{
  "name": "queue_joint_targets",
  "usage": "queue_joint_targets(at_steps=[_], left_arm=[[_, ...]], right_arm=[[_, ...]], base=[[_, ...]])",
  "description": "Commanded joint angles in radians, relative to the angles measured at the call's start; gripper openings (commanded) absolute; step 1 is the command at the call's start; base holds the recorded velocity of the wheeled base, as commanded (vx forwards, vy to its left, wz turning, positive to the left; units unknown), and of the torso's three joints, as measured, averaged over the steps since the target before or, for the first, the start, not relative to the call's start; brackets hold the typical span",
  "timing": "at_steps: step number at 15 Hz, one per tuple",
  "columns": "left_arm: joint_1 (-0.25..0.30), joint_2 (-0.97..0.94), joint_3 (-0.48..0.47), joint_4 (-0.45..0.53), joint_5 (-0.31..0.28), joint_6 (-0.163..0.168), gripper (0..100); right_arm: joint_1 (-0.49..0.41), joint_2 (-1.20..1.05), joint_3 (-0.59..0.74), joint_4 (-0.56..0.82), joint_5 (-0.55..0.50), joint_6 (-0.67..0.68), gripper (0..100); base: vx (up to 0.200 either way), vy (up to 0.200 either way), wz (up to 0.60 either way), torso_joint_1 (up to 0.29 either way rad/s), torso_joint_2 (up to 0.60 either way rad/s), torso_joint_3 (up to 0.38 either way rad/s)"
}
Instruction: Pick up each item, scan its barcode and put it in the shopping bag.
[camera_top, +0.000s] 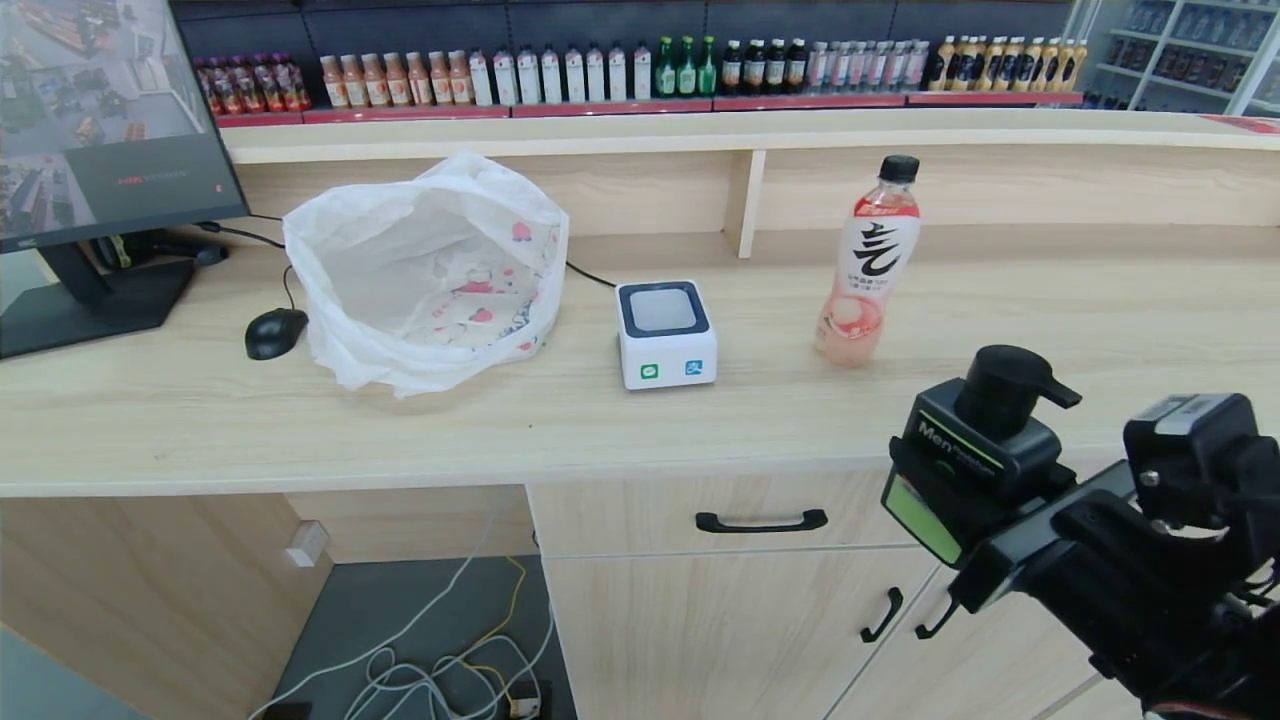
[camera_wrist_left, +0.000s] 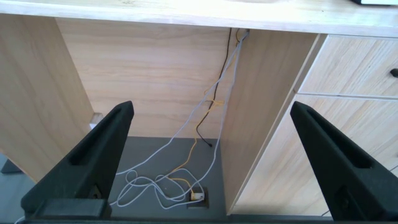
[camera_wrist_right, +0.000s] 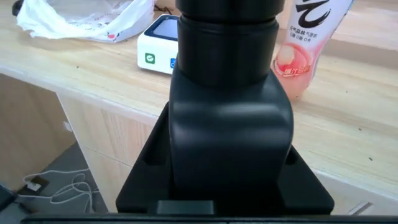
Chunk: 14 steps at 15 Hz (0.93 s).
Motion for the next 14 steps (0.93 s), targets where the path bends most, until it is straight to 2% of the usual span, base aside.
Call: queue_joint_targets(at_steps=[1, 3, 6, 8, 10, 14], left_arm=[[0.0, 0.0, 0.0, 0.0, 0.0, 0.0, 100], [0.0, 0.0, 0.0, 0.0, 0.0, 0.0, 100], [0.0, 0.0, 0.0, 0.0, 0.0, 0.0, 100], [0.0, 0.0, 0.0, 0.0, 0.0, 0.0, 100], [0.0, 0.0, 0.0, 0.0, 0.0, 0.0, 100], [0.0, 0.0, 0.0, 0.0, 0.0, 0.0, 100]], right_arm=[[0.002, -0.075, 0.033, 0.001, -0.001, -0.025, 0], [0.002, -0.09, 0.031, 0.001, -0.001, -0.083, 0], [0.042, -0.081, -0.055, 0.004, 0.008, -0.198, 0], [0.103, -0.072, -0.093, 0.006, 0.002, -0.249, 0], [0.2, -0.049, -0.164, 0.009, -0.001, -0.359, 0], [0.373, -0.018, -0.157, 0.007, 0.005, -0.434, 0]], base=[[0.0, 0.0, 0.0, 0.0, 0.0, 0.0], [0.0, 0.0, 0.0, 0.0, 0.0, 0.0], [0.0, 0.0, 0.0, 0.0, 0.0, 0.0], [0.0, 0.0, 0.0, 0.0, 0.0, 0.0], [0.0, 0.0, 0.0, 0.0, 0.0, 0.0], [0.0, 0.0, 0.0, 0.0, 0.0, 0.0]])
